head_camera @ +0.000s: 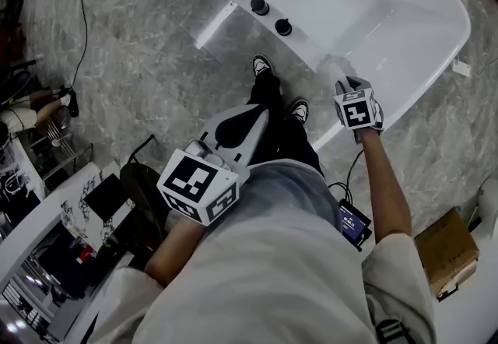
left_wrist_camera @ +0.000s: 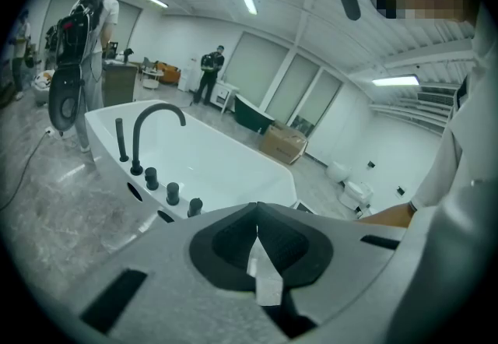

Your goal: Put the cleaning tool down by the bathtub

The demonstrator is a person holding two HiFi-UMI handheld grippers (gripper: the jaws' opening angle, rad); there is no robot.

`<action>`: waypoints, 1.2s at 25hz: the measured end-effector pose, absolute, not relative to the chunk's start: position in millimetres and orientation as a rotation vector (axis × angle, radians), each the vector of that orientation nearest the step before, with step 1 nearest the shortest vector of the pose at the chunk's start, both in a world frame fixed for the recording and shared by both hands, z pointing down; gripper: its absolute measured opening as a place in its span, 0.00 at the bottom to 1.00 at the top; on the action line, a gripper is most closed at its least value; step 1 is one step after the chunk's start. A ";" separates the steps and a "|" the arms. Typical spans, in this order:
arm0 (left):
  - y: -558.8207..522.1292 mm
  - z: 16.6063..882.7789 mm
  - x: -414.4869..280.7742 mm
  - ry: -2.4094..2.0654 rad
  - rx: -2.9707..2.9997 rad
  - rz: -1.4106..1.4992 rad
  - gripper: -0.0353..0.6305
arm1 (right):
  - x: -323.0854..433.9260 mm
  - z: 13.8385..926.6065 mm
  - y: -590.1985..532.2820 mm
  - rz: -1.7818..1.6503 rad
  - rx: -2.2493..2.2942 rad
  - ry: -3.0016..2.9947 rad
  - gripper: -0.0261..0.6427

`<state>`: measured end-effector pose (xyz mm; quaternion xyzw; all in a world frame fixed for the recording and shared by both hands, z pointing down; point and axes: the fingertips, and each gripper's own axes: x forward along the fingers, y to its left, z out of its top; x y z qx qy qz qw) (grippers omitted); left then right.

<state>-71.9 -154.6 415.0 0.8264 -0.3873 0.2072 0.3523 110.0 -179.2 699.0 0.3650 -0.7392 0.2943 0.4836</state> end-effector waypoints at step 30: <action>-149.8 410.7 -65.1 -0.996 2.144 0.530 0.06 | 118.0 700.7 -175.5 0.821 0.941 -1.788 0.17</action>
